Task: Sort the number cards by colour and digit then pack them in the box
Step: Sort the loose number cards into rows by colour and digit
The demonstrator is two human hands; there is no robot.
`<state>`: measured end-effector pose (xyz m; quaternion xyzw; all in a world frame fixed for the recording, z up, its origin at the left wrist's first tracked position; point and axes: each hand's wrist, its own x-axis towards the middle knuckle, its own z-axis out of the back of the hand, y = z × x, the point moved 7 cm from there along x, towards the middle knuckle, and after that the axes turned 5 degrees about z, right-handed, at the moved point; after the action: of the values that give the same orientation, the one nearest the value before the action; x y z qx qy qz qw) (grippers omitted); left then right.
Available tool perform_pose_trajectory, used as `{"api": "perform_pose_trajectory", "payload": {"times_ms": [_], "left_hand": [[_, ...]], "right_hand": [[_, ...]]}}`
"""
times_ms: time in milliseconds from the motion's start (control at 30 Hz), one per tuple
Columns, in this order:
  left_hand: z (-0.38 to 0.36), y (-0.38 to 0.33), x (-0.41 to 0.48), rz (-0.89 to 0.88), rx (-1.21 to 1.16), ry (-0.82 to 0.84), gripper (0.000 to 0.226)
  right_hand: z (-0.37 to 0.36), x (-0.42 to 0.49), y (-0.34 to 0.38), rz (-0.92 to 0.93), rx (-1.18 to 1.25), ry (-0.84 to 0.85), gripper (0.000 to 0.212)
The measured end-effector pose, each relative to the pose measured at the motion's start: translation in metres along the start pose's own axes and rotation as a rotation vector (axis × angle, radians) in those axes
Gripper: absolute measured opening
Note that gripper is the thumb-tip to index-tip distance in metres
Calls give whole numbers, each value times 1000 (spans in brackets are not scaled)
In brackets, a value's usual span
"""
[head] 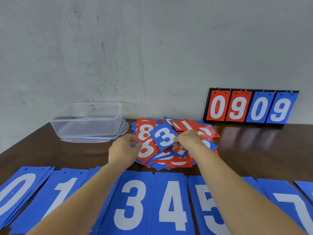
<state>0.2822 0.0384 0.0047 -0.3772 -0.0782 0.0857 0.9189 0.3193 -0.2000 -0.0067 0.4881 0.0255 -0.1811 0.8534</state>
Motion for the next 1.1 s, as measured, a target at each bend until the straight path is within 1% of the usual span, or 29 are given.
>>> {"api": "perform_pose_trajectory", "payload": {"times_ms": [67,133,167,200,233,267,300,367,400,433,467,500,567,633,700,733,767,833,933,1000,1033,1100], "left_hand": [[-2,-9,-1,18,-96,38,42],[-5,-12,-1,91,-261,109,47],[-8,-14,-2,132,-375,160,42],[-9,-15,-4,160,-485,209,31],[-8,-16,-4,167,-560,226,19],[-3,-15,-3,164,-588,210,12],[2,-11,0,167,-600,182,12],[17,2,4,176,-587,115,17],[25,9,5,182,-566,82,18],[31,17,7,192,-546,58,19],[36,25,7,201,-531,44,18],[40,31,8,208,-522,33,18],[43,38,8,209,-508,15,17],[40,40,7,204,-496,17,17],[36,39,6,192,-474,31,19],[35,39,5,188,-466,38,21],[34,40,5,185,-460,41,22],[35,41,5,182,-449,36,22],[38,43,5,192,-444,20,19],[38,43,3,189,-434,18,17],[37,42,3,186,-432,19,17],[35,42,1,188,-428,24,20]], "right_hand": [[1,-16,7,20,158,67,9],[0,-31,19,108,165,140,9],[-3,-40,25,154,135,187,8],[-7,-48,30,195,103,237,9],[-10,-53,34,223,96,275,11],[-11,-54,35,238,116,278,15],[-6,-51,35,233,159,238,17],[19,-36,25,166,224,27,13],[35,-30,17,115,165,-96,10],[48,-25,7,72,55,-188,14],[55,-20,-2,61,-48,-247,21],[56,-17,-8,78,-130,-256,26],[40,-18,-7,187,-280,-213,30],[17,-23,0,299,-453,-152,27],[-4,-28,4,320,-706,-66,57],[-13,-30,6,327,-820,-27,66],[-21,-33,7,348,-909,8,67],[-31,-37,7,424,-998,70,58],[-31,-39,5,525,-915,184,44],[-27,-41,5,561,-803,242,42],[-22,-40,5,563,-717,224,42],[-10,-35,5,523,-548,118,38]]}}
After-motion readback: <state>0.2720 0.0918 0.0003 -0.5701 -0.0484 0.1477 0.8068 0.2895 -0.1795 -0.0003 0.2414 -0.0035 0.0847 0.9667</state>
